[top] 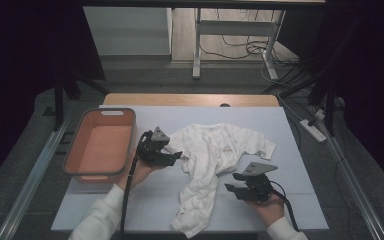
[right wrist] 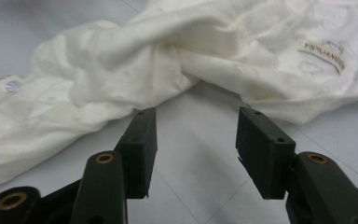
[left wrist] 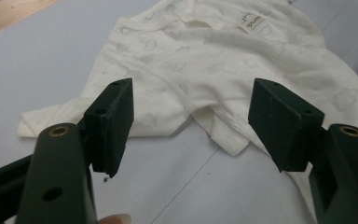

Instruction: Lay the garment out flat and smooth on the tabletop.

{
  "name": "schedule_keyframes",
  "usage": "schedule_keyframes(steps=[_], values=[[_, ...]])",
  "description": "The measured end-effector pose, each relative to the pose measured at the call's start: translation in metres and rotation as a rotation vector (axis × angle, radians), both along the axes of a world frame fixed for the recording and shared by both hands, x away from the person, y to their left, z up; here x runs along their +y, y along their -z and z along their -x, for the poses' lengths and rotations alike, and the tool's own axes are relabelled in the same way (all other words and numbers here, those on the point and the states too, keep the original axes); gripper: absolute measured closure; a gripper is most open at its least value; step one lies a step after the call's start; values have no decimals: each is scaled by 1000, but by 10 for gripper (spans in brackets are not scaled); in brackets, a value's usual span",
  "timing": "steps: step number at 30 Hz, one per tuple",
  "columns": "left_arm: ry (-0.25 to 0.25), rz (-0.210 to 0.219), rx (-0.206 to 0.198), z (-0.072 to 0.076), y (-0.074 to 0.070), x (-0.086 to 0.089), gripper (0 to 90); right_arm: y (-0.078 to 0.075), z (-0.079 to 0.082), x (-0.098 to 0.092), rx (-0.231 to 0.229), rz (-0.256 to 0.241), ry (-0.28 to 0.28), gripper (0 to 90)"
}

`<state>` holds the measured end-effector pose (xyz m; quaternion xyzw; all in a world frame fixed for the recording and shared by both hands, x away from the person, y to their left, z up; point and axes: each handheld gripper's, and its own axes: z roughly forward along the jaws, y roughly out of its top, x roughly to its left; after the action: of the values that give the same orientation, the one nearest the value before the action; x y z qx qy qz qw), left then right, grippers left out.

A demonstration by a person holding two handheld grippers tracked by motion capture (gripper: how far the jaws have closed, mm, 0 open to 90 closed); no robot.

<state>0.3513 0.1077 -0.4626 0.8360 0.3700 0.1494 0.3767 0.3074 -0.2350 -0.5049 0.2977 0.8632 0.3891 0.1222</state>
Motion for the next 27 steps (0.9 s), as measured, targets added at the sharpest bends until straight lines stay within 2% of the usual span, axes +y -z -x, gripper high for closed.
schedule_keyframes(steps=[3, 7, 16, 19, 22, 27], values=[[1, -2, 2, 0, 1, -1, 318, 4, -5, 1, 12, 34, 36, 466], [6, -7, 2, 0, 1, -2, 318, 10, -15, 4, 28, 53, 66, 464], [7, -11, 11, -2, 4, -3, 318, 17, -33, 14, 20, 80, 107, 450], [9, -14, 11, -2, 4, -4, 318, 18, -37, 19, -1, 99, 108, 502], [8, -14, 13, -2, 5, -4, 317, 17, -40, 22, -34, 107, 118, 613], [6, -13, 13, -2, 5, -3, 318, 14, -47, 23, -55, 79, 121, 787]])
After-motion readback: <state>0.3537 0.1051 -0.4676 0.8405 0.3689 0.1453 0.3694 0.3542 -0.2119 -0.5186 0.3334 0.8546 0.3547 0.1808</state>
